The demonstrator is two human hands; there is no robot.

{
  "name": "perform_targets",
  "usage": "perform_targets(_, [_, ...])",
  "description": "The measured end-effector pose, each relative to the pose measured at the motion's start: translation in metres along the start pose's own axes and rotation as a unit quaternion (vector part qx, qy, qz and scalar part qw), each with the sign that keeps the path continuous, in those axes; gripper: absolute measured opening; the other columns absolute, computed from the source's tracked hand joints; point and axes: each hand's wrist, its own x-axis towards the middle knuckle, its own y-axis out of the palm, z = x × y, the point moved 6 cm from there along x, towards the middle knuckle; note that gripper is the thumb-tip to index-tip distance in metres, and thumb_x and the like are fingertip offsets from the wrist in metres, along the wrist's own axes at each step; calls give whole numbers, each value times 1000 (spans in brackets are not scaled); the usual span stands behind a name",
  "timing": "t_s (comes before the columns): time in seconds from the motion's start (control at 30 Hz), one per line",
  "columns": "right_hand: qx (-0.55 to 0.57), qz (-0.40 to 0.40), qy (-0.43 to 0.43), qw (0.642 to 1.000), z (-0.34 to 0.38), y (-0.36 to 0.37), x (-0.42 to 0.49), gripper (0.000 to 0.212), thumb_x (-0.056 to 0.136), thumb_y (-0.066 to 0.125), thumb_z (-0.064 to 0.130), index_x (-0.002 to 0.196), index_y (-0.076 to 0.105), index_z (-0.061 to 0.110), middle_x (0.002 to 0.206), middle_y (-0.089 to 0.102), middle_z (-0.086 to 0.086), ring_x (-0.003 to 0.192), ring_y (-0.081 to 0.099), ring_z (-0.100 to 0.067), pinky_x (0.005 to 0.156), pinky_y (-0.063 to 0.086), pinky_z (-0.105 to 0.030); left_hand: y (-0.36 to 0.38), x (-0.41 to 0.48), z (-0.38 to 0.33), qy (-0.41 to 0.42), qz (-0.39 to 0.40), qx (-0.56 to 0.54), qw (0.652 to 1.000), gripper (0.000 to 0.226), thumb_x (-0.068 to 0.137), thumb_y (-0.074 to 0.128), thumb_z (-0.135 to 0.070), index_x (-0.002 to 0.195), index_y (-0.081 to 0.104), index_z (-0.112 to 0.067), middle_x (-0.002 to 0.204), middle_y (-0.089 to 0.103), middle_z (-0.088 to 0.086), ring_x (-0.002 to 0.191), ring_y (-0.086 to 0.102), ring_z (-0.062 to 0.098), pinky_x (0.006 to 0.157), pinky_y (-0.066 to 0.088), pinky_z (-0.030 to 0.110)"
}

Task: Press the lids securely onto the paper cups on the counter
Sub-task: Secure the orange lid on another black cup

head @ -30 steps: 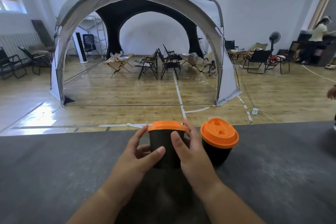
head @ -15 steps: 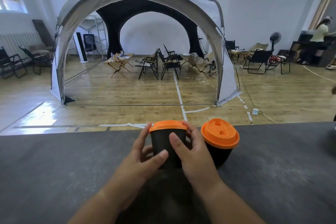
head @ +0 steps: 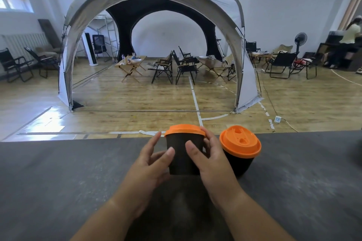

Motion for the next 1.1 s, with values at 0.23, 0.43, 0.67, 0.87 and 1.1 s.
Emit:
perform_targets(0.23, [175, 77, 74, 979, -3, 11, 3, 63, 84, 67, 27, 143, 45, 29, 133, 62, -14, 114, 66, -34, 86, 58, -49, -6, 1, -2, -10, -24, -41, 999, 71, 62, 76, -20, 127, 52, -35, 101, 73, 16, 91, 72, 36, 67, 60, 39])
perform_targets(0.43, [46, 48, 59, 996, -5, 6, 3, 98, 62, 85, 59, 145, 39, 33, 137, 58, -1, 124, 59, -23, 104, 49, -51, -15, 2, -8, 23, -35, 113, 993, 109, 40, 89, -49, 134, 35, -53, 121, 60, 1, 112, 62, 18, 93, 54, 43])
perform_targets(0.67, [39, 102, 42, 993, 10, 21, -7, 54, 87, 58, 37, 138, 54, 19, 129, 67, -5, 122, 62, -21, 110, 43, -49, -13, -7, -16, 27, -16, 173, 984, 115, 66, 87, -10, 149, 13, -40, 125, 53, -17, 116, 50, 0, 80, 50, 18])
perform_targets(0.87, [207, 150, 206, 944, -5, 52, -31, 80, 92, 31, 72, 153, 31, 21, 134, 63, -12, 128, 56, -30, 118, 27, -49, -31, -46, -41, 119, -85, 220, 964, 103, 68, 84, -3, 139, 22, -44, 132, 51, -11, 117, 56, 6, 90, 53, 25])
perform_targets(1.1, [265, 181, 279, 905, -3, 146, -51, 85, 95, 23, 69, 134, 54, 0, 128, 64, -25, 123, 60, -36, 109, 41, -42, -89, -105, -78, 177, -182, 229, 940, 102, 67, 85, -8, 135, 22, -51, 129, 47, -21, 102, 52, -21, 76, 48, 7])
